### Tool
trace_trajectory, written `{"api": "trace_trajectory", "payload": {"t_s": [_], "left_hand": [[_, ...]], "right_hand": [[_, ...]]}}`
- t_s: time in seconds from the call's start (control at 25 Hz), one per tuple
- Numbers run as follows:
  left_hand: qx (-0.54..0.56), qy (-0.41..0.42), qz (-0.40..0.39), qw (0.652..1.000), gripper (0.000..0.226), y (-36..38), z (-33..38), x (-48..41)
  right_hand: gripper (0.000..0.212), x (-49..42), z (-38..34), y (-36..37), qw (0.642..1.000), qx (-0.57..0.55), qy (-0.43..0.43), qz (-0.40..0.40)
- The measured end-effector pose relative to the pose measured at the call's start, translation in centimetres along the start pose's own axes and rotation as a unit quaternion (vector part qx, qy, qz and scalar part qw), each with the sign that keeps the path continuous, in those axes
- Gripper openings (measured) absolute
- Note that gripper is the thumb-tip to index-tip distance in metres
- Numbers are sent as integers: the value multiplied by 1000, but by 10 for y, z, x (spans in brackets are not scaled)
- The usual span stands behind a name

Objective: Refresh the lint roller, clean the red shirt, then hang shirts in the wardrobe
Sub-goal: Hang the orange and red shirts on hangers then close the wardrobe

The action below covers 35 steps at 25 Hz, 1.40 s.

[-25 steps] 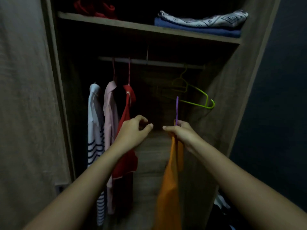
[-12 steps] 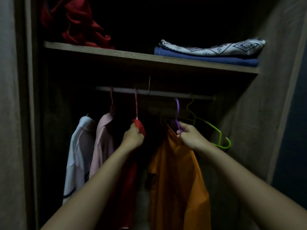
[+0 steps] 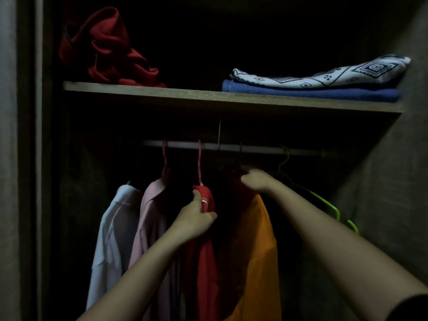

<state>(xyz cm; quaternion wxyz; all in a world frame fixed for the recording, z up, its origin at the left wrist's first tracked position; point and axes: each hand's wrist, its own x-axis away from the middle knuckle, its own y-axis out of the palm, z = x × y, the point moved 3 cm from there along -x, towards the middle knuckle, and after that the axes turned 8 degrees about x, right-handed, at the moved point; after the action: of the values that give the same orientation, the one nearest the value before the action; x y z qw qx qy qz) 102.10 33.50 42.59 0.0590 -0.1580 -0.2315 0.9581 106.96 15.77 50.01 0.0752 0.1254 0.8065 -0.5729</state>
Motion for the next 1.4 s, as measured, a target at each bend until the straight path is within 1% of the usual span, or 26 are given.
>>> {"api": "trace_trajectory", "payload": {"t_s": [0.16, 0.24, 0.28, 0.32, 0.36, 0.4, 0.44, 0.48, 0.52, 0.56, 0.6, 0.64, 0.68, 0.72, 0.76, 0.8, 0.84, 0.88, 0.92, 0.96, 1.0, 1.04, 1.08, 1.16, 1.24, 1.4], "left_hand": [[-20, -9, -8, 1000, 82, 0, 0, 1], [-33, -23, -15, 999, 80, 0, -1, 6], [-67, -26, -18, 997, 78, -1, -1, 9], [-132, -11, -17, 991, 72, -5, 1, 12], [-211, 22, 9, 977, 60, -13, 6, 15], [-271, 79, 65, 957, 48, -26, 16, 18], [-288, 147, 142, 935, 45, -46, 31, 22], [-267, 222, 215, 913, 46, -68, 49, 27], [-228, 311, 279, 880, 45, -91, 72, 36], [-207, 406, 320, 831, 41, -111, 96, 44], [-207, 492, 352, 769, 37, -128, 121, 51], [-230, 554, 373, 708, 33, -142, 142, 54], [-263, 581, 390, 665, 28, -153, 162, 52], [-301, 571, 404, 648, 24, -166, 179, 42], [-342, 528, 415, 657, 27, -180, 194, 25], [-388, 450, 411, 692, 39, -197, 204, 5], [-418, 347, 388, 745, 56, -216, 208, -13], [-419, 235, 353, 803, 71, -230, 205, -27], [-409, 125, 311, 849, 83, -238, 199, -37], [-401, 42, 262, 877, 93, -240, 191, -42], [-396, 5, 211, 894, 97, -238, 186, -45], [-389, 6, 167, 906, 97, -233, 185, -45], [-377, 26, 137, 916, 94, -230, 187, -40], [-316, 94, 103, 938, 83, -228, 195, -29], [-276, 141, 80, 947, 74, -231, 197, -20], [-256, 117, 49, 958, 77, -237, 188, -4]], "right_hand": [[39, -2, 6, 11, 993, 107, -5, -53], [38, 3, 7, 8, 991, 117, -3, -57], [37, 8, 5, 6, 992, 112, -8, -56], [37, 14, 2, 3, 991, 122, -20, -52], [37, 19, -2, -1, 987, 152, -44, -26], [38, 25, -8, -8, 977, 191, -83, 42], [38, 35, -17, -18, 956, 215, -138, 146], [35, 49, -27, -30, 918, 217, -207, 259], [29, 66, -38, -43, 861, 214, -283, 365], [25, 81, -48, -55, 790, 217, -348, 456], [24, 93, -57, -68, 729, 226, -384, 519], [26, 97, -65, -79, 693, 237, -391, 557], [32, 95, -70, -90, 681, 251, -376, 576], [41, 89, -76, -101, 684, 272, -348, 581], [50, 82, -79, -111, 696, 299, -316, 571], [60, 76, -82, -121, 714, 322, -288, 551], [68, 70, -84, -130, 738, 338, -265, 521], [75, 67, -85, -136, 760, 350, -248, 488], [80, 64, -85, -139, 778, 358, -238, 458], [83, 63, -86, -140, 790, 360, -234, 438], [84, 62, -86, -139, 797, 358, -233, 427], [86, 63, -86, -138, 805, 352, -233, 418], [87, 64, -86, -137, 811, 346, -232, 411], [89, 66, -86, -137, 818, 334, -228, 409], [91, 67, -86, -136, 824, 332, -220, 403], [91, 73, -87, -135, 849, 319, -198, 372]]}}
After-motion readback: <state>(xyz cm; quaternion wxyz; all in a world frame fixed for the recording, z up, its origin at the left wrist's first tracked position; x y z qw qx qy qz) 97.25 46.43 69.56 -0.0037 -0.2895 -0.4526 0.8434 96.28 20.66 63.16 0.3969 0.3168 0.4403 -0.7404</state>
